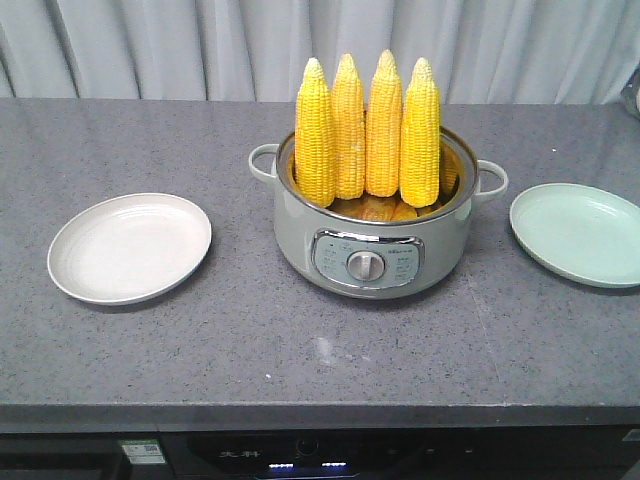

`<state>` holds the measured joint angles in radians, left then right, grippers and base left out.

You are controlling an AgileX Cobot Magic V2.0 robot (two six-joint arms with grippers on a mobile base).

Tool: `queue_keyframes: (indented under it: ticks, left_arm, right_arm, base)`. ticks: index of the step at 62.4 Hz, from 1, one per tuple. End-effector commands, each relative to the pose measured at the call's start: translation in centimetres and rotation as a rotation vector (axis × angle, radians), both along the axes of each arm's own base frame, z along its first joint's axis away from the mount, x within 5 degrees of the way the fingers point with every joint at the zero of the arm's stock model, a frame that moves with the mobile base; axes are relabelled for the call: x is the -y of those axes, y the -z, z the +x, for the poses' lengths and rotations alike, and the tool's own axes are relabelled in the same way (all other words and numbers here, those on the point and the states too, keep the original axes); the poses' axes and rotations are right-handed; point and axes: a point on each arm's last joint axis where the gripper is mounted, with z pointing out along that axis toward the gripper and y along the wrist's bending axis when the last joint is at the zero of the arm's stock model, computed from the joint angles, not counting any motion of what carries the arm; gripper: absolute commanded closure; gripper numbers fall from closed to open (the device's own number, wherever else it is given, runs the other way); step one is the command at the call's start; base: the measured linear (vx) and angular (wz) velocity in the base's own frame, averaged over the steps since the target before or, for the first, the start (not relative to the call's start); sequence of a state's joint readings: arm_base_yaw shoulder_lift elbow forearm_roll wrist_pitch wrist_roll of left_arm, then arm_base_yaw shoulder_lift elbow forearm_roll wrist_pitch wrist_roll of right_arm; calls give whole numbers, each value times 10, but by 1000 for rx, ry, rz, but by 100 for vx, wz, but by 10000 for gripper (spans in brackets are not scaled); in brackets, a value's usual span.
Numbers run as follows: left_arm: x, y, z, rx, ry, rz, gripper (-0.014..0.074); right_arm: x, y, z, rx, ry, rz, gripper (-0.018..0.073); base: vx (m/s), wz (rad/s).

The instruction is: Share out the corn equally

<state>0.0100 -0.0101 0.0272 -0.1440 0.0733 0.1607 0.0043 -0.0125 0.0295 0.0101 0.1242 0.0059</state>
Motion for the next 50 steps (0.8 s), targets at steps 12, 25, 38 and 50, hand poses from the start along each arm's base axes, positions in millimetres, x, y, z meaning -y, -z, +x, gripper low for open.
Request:
queue_keyframes:
  ticks: [12, 25, 38, 50]
  left_arm:
    - [-1, -7, -2, 87, -8, -13, 603]
    - [-1, -7, -2, 87, -8, -13, 603]
    - [-1, -7, -2, 87, -8, -13, 603]
    - [-1, -7, -2, 87, -8, -13, 603]
  right_arm:
    - [0, -5, 0, 77, 6, -5, 564]
    - [0, -5, 0, 77, 6, -5, 564]
    - [0, -5, 0, 77, 6, -5, 564]
    - [0, -5, 0, 77, 6, -5, 564]
  base:
    - [3, 0]
    - [3, 0]
    - [3, 0]
    - [2, 1]
